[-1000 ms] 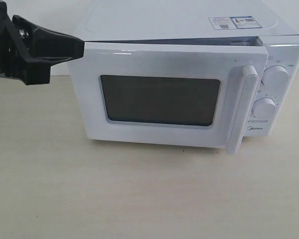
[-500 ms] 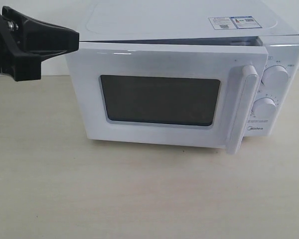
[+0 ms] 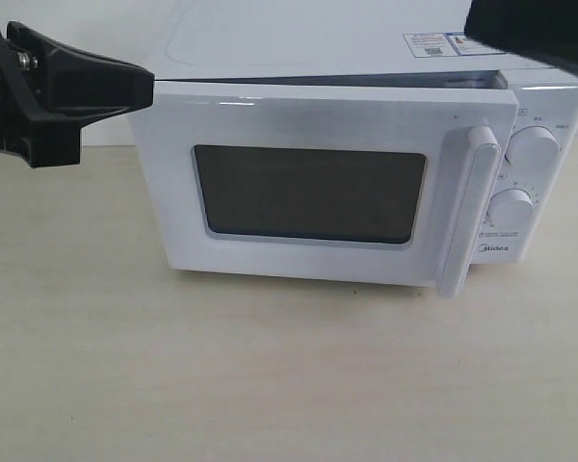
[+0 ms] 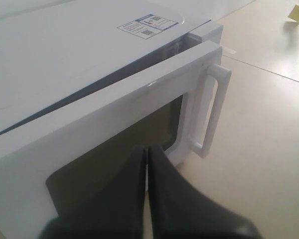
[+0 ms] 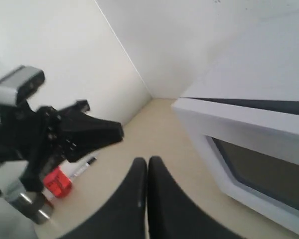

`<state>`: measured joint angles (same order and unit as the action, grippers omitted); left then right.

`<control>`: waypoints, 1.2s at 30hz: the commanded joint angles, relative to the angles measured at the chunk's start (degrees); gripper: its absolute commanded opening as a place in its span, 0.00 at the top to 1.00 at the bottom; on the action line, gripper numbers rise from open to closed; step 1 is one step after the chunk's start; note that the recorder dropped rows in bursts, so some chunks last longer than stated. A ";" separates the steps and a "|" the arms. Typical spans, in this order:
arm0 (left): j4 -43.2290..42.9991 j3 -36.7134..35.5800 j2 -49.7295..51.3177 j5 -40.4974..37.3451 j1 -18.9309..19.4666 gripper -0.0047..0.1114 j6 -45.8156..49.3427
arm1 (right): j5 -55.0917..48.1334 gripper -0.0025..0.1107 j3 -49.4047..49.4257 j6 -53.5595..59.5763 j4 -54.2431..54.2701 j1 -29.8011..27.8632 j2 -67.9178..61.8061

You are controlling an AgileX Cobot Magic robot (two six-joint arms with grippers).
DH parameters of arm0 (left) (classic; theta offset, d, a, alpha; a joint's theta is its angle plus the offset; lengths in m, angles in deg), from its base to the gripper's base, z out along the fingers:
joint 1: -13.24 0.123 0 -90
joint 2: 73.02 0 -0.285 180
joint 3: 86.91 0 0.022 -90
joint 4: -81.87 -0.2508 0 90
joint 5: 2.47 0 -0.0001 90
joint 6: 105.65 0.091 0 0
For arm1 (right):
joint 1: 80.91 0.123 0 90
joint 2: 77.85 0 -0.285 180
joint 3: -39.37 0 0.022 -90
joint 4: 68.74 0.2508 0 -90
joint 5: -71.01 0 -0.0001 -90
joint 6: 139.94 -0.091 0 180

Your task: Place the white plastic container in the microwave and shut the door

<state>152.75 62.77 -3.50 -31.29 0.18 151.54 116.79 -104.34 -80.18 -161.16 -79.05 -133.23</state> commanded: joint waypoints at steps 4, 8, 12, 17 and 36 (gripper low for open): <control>0.00 -0.18 -0.21 0.60 -0.19 0.93 -0.44 | -5.19 0.98 -0.34 -0.01 25.57 -0.16 0.13; 0.00 -0.18 -0.21 0.60 -0.19 0.93 -0.44 | -13.91 0.98 -0.34 0.15 34.96 -0.16 0.13; 0.00 -0.18 -0.21 0.60 -0.19 0.93 -0.44 | -26.19 0.98 -0.34 11.12 33.62 -0.16 0.34; 0.00 -0.18 -0.21 0.60 -0.19 0.93 -0.44 | -39.11 0.98 -0.20 16.19 9.03 -0.07 0.63; 0.00 -0.18 -0.21 0.73 -0.19 0.93 -0.44 | -70.39 0.98 -2.05 61.67 28.56 -0.07 -0.12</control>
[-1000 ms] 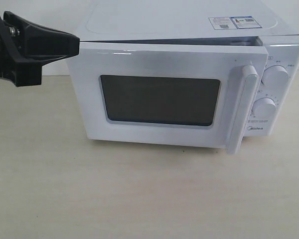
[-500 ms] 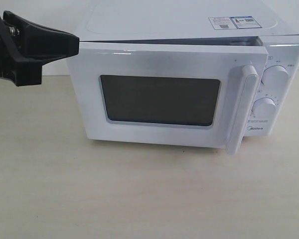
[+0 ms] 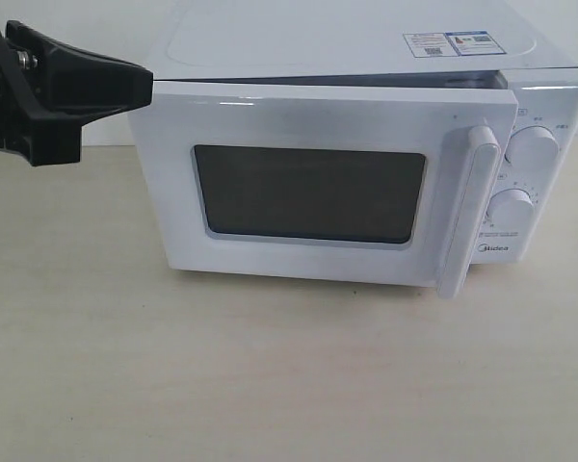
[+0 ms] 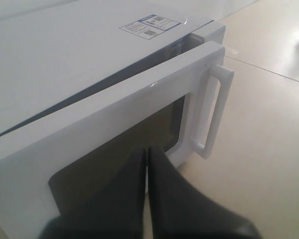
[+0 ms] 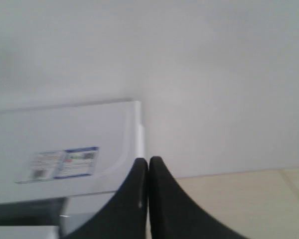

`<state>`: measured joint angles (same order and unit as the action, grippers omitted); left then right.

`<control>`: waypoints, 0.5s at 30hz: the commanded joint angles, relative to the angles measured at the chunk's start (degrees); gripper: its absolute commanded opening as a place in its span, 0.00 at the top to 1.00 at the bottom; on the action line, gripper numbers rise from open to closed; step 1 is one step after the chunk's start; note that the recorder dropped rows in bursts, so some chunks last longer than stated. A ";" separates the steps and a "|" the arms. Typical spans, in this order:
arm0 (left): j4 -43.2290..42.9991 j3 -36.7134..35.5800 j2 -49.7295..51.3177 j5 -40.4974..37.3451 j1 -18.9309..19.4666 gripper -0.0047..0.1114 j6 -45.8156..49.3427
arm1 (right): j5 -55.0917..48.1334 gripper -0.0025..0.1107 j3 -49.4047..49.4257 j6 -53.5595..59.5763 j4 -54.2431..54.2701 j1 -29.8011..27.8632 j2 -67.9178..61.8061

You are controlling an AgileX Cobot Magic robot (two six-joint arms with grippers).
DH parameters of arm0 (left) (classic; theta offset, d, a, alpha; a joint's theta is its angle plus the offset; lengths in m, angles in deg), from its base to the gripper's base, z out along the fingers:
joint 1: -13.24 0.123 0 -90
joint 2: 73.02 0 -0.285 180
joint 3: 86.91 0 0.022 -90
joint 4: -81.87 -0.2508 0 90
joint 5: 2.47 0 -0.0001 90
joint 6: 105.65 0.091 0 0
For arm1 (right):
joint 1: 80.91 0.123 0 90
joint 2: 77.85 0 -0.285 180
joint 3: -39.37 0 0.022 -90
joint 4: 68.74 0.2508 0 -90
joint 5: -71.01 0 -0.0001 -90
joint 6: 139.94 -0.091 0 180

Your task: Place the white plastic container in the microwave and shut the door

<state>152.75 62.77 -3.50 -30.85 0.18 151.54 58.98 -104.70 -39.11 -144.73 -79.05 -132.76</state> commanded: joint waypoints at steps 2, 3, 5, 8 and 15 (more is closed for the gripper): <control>0.00 -0.18 -0.21 0.29 -0.19 0.93 -0.44 | -16.57 0.98 -2.54 26.26 19.44 -0.07 -1.04; 0.00 -0.18 -0.21 0.29 -0.19 0.93 -0.44 | -16.92 0.98 -2.71 30.27 25.06 -0.07 -1.04; 0.00 -0.18 -0.21 0.40 -0.19 0.93 -0.44 | -16.39 0.98 -2.71 41.01 38.11 0.07 -1.04; 0.00 -0.18 -0.21 0.40 -0.19 0.93 -0.44 | -16.26 0.98 -2.71 53.79 54.98 2.84 -0.95; 0.00 -0.18 -0.21 0.40 -0.19 0.93 -0.44 | -14.26 0.98 -2.57 62.98 68.27 14.95 -0.95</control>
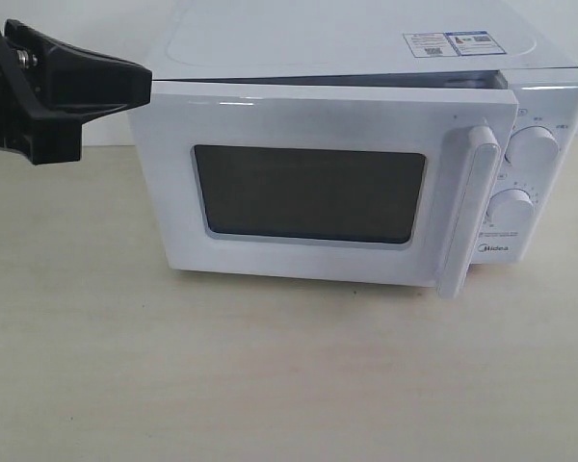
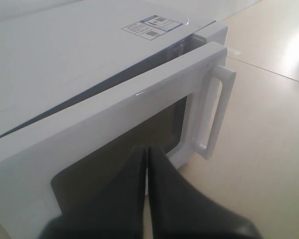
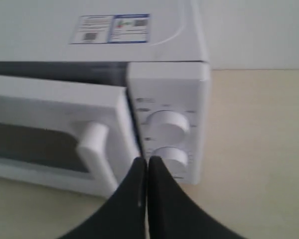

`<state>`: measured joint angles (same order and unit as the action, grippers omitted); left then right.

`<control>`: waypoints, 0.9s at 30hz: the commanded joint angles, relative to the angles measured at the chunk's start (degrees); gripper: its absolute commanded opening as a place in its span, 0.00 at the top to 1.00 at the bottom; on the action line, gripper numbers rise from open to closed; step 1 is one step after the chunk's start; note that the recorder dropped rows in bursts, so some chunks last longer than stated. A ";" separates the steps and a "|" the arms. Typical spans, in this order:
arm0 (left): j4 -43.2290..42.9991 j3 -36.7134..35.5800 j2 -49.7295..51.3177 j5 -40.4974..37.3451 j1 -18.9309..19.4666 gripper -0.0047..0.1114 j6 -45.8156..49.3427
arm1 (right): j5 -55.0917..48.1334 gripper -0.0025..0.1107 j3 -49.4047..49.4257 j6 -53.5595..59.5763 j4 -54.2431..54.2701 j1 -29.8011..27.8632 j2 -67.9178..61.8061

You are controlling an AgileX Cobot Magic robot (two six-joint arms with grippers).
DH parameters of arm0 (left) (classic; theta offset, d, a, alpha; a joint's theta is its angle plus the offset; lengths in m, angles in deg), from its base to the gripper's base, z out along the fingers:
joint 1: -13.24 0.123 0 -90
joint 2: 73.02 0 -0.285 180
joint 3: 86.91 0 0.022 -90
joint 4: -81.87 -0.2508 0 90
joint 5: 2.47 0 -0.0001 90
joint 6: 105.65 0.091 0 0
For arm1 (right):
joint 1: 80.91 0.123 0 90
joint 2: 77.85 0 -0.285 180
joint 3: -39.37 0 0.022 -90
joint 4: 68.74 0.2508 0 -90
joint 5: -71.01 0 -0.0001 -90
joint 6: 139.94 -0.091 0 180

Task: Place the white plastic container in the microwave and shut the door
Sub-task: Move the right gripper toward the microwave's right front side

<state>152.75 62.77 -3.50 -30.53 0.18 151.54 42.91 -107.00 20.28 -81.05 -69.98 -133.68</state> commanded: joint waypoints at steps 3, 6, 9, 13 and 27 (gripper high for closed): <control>0.00 -0.18 -0.21 0.08 -0.19 0.93 -0.44 | 8.71 0.98 2.15 0.31 4.72 12.11 -0.02; 0.00 -0.18 -0.21 0.08 -0.19 0.93 -0.44 | 18.63 0.98 6.37 -1.81 4.45 16.86 -0.72; 0.00 -0.18 -0.21 0.08 -0.19 0.93 -0.44 | 25.56 0.98 9.61 -2.73 4.45 17.63 -2.83; 0.00 -0.18 -0.21 0.08 -0.19 0.93 -0.44 | 31.23 0.98 11.79 -3.00 4.45 17.63 -7.46; 0.00 -0.18 -0.21 0.08 -0.19 0.93 -0.44 | 51.74 0.98 13.15 20.77 29.72 17.63 -23.24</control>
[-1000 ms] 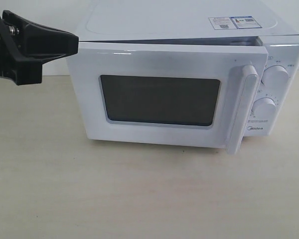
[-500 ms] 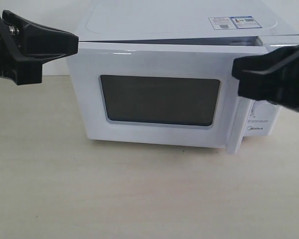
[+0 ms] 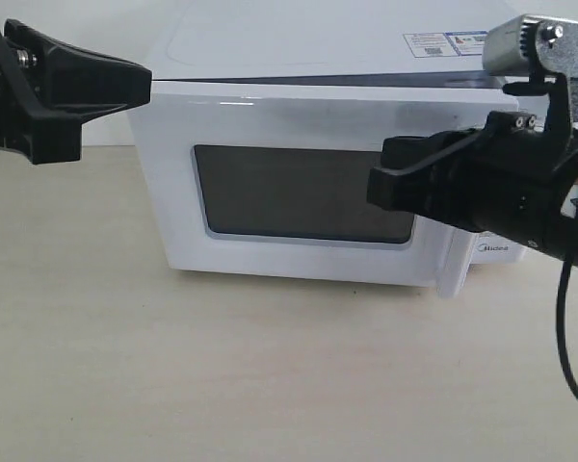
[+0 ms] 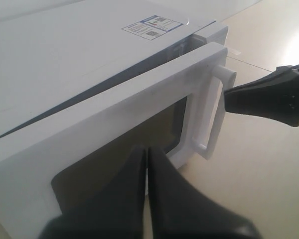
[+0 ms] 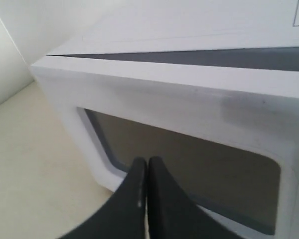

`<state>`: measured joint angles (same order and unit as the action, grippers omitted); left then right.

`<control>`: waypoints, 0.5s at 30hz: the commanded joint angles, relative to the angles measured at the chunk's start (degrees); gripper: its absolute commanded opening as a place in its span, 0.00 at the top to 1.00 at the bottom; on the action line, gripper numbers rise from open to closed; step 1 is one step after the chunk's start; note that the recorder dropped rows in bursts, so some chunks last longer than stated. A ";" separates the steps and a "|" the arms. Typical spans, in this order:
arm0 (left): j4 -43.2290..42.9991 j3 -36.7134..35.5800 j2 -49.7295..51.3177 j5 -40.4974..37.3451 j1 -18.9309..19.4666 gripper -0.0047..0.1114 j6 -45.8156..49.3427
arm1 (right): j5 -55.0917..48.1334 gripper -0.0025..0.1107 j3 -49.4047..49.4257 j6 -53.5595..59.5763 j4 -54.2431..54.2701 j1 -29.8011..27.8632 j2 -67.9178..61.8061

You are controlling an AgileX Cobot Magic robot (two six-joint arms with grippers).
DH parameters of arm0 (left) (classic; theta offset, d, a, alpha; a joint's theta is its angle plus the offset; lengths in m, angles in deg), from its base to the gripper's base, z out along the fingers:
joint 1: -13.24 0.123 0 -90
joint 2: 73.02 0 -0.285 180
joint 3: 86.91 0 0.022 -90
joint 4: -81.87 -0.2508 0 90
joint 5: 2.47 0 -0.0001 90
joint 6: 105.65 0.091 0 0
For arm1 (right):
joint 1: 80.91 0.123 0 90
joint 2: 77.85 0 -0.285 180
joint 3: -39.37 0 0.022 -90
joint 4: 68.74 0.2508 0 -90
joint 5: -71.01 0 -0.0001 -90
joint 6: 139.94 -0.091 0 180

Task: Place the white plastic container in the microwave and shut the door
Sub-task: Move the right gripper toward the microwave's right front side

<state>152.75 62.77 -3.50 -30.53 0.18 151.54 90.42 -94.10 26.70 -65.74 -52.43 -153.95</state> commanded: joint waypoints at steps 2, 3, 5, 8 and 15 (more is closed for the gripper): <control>0.00 -0.18 -0.21 0.08 -0.19 0.93 -0.44 | 8.07 0.98 0.25 19.87 20.91 0.08 -5.44; 0.00 -0.18 -0.21 0.08 -0.19 0.93 -0.44 | 10.20 0.98 0.25 19.87 20.79 0.08 -6.58; 0.00 -0.18 -0.21 0.08 -0.19 0.93 -0.44 | 13.56 0.98 0.25 19.50 20.77 0.08 -8.12; 0.00 -0.18 -0.21 0.08 -0.19 0.93 -0.44 | 17.74 0.98 0.25 19.22 21.04 0.08 -9.69; 0.00 -0.18 -0.21 0.08 -0.19 0.93 -0.44 | 24.46 0.98 0.25 19.33 22.17 0.08 -14.66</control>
<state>152.75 62.77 -3.50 -30.53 0.18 151.54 112.01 -94.10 45.56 -44.07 -52.43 -167.18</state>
